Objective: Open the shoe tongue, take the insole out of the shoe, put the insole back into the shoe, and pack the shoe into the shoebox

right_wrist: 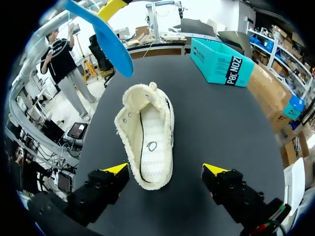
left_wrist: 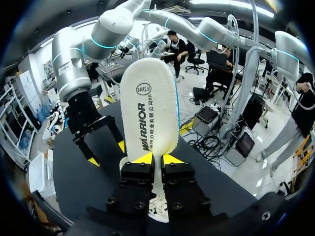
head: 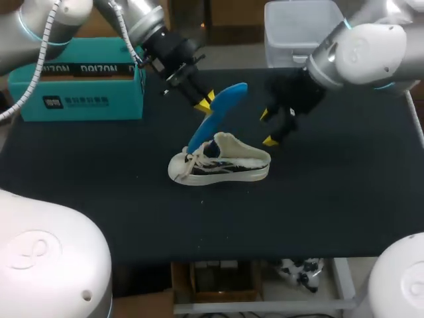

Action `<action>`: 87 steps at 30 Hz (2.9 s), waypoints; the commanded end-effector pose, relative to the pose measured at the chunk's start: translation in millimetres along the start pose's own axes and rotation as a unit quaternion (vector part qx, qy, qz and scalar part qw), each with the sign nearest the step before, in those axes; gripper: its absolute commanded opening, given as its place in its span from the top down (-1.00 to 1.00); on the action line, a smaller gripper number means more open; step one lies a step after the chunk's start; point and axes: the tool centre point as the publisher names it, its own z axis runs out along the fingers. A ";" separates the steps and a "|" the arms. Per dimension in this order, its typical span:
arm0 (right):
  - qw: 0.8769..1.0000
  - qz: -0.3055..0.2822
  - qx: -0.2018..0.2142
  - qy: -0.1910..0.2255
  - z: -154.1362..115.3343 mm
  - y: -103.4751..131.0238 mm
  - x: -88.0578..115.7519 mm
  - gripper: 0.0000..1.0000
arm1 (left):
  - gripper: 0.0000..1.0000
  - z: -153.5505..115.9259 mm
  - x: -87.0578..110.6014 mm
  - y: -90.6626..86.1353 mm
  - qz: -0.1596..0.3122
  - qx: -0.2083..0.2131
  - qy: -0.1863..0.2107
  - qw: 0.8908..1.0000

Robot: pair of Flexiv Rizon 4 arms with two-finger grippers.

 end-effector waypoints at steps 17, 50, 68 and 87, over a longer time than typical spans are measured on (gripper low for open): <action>0.986 -0.006 0.168 0.011 57.4 45.0 -4.0 -1.00 | 1.00 -38.1 76.3 62.7 -0.050 -0.007 -0.076 0.996; 0.970 0.071 0.229 -0.022 78.2 57.1 13.8 1.00 | 1.00 -39.3 86.6 88.5 -0.053 -0.010 -0.065 0.996; 0.920 0.355 0.125 -0.105 32.0 47.3 29.2 1.00 | 1.00 -39.4 24.0 46.0 0.084 0.029 0.039 0.995; 0.803 0.563 0.033 -0.191 47.5 64.8 53.0 1.00 | 1.00 -32.4 -8.5 23.1 0.202 0.064 0.131 0.968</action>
